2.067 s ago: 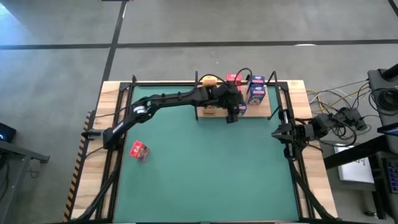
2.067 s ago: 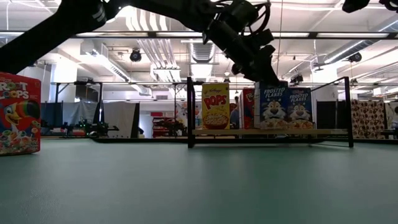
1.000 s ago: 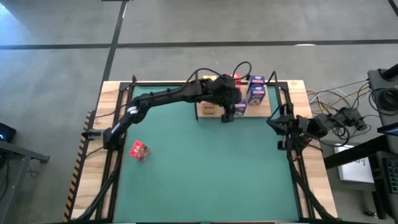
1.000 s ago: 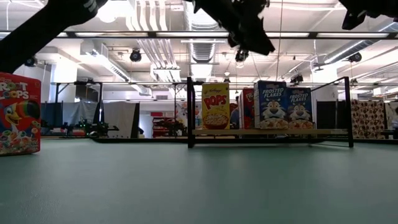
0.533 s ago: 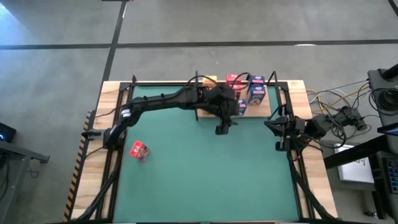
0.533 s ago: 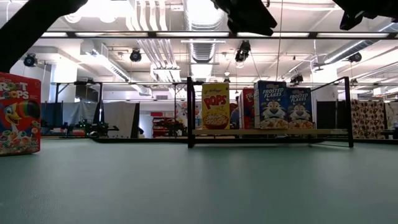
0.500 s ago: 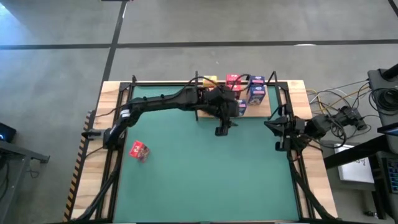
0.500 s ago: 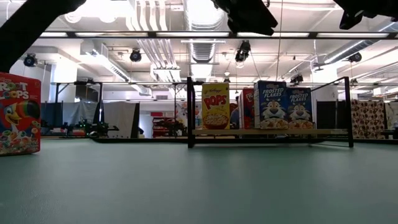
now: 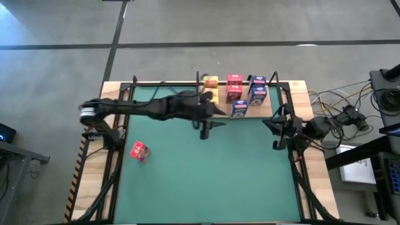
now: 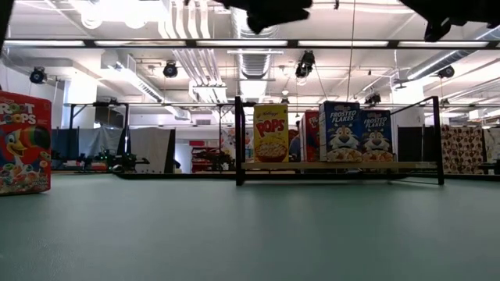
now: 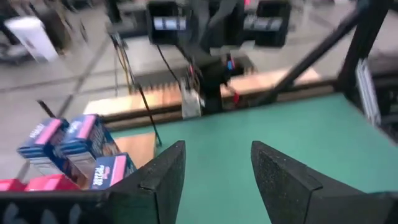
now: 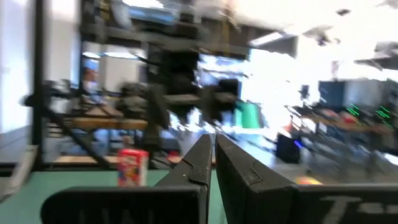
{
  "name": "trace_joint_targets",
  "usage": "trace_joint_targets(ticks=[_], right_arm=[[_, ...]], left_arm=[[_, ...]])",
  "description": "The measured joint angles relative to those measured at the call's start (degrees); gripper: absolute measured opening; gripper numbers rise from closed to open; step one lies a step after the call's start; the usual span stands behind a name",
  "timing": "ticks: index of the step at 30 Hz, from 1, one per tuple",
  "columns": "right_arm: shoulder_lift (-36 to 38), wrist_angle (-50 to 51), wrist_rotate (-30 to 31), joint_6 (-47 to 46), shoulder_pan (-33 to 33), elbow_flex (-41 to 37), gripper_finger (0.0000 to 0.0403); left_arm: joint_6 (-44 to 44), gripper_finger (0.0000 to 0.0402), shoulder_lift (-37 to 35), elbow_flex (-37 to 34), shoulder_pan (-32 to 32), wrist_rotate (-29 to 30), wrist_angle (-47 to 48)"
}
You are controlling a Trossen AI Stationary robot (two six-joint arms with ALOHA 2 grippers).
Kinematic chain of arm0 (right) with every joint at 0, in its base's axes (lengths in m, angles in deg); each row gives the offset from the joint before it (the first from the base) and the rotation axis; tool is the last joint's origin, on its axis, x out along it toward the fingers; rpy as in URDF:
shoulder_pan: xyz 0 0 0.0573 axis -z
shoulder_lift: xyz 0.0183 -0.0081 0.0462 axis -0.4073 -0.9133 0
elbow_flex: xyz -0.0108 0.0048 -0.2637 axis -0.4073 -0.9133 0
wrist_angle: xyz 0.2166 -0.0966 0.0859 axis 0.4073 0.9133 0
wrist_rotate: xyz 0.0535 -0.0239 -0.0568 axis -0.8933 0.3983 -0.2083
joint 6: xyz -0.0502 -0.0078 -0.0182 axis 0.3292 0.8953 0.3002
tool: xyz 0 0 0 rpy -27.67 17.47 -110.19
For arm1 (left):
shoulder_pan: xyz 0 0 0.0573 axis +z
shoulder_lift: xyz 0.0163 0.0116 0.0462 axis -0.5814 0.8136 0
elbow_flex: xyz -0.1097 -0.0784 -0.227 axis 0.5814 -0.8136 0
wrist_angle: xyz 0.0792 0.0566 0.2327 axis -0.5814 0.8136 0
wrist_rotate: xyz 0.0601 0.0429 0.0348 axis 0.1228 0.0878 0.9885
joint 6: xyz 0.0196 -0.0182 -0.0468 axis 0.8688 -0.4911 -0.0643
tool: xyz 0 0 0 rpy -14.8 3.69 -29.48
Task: Stack cereal on shelf
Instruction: Put the blue cereal box on the shelf aligned with the other blue cereal boxes
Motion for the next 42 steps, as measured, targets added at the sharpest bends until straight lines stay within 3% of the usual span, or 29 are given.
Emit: trace_joint_targets(ticks=[4,8,16,22,26,33,42], right_arm=[[-0.6,4.1,6.4,-1.6,0.1,2.6,0.0012],[-1.9,12.4,7.4,-6.0,0.2,7.8,0.0012],[-8.5,27.1,8.8,-20.9,0.3,17.8,0.0012],[-17.3,28.1,8.9,-22.0,0.9,23.0,0.0012],[-22.1,37.4,9.1,-24.5,2.6,30.5,0.0012],[-28.8,54.3,7.8,-28.4,7.2,42.4,0.0012],[-36.0,69.1,-1.9,-31.1,16.5,53.4,0.0012]], left_arm=[[-2.7,0.0167,-7.2,-13.4,-0.7,5.3,-12.7],[-3.6,0.0167,-13.5,-23.6,-0.8,8.4,-20.8],[-1.2,0.0167,-27.5,-34.9,-1.0,8.6,-22.6],[-4.3,0.0167,-39.4,-45.5,-1.2,8.6,-26.0],[-7.1,0.0167,-45.1,-52.0,-1.2,8.6,-29.7],[-6.1,0.0167,-51.1,-53.8,-1.2,8.7,-33.6],[-6.7,0.0167,-53.3,-54.7,-1.2,8.7,-32.5]])
